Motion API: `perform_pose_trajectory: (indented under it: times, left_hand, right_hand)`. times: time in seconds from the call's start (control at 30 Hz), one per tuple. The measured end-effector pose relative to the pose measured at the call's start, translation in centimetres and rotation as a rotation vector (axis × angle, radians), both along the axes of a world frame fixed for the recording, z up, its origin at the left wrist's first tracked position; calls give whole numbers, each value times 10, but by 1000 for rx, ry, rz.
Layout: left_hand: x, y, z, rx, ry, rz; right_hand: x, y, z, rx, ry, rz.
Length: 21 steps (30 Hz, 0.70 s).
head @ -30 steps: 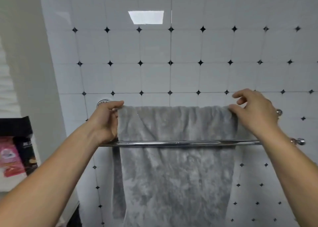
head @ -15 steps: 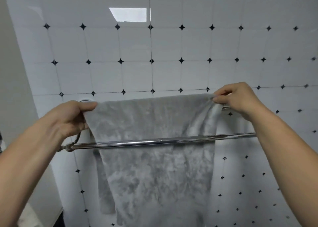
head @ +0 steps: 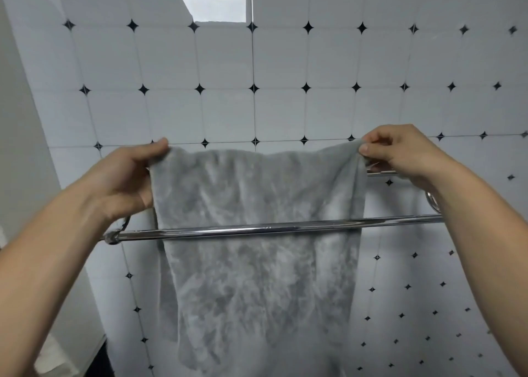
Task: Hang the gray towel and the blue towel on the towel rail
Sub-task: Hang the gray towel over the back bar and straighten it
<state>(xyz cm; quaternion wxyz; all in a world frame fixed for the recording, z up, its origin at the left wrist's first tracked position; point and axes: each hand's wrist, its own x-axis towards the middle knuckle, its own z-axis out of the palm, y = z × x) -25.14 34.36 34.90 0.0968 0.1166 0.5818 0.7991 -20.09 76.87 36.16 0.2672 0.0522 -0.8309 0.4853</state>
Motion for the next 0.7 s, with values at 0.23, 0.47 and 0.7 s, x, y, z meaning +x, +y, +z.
perform_pose_trajectory:
  times: [0.23, 0.47, 0.7]
  left_hand:
    - [-8, 0, -5, -137, -73, 57]
    - [-18, -16, -1, -170, -19, 126]
    - [-19, -17, -8, -263, -10, 243]
  right_hand:
    - [6, 11, 2, 125, -40, -42]
    - [4, 23, 0, 49, -122, -99]
    - [15, 3, -33, -130, -316, -134]
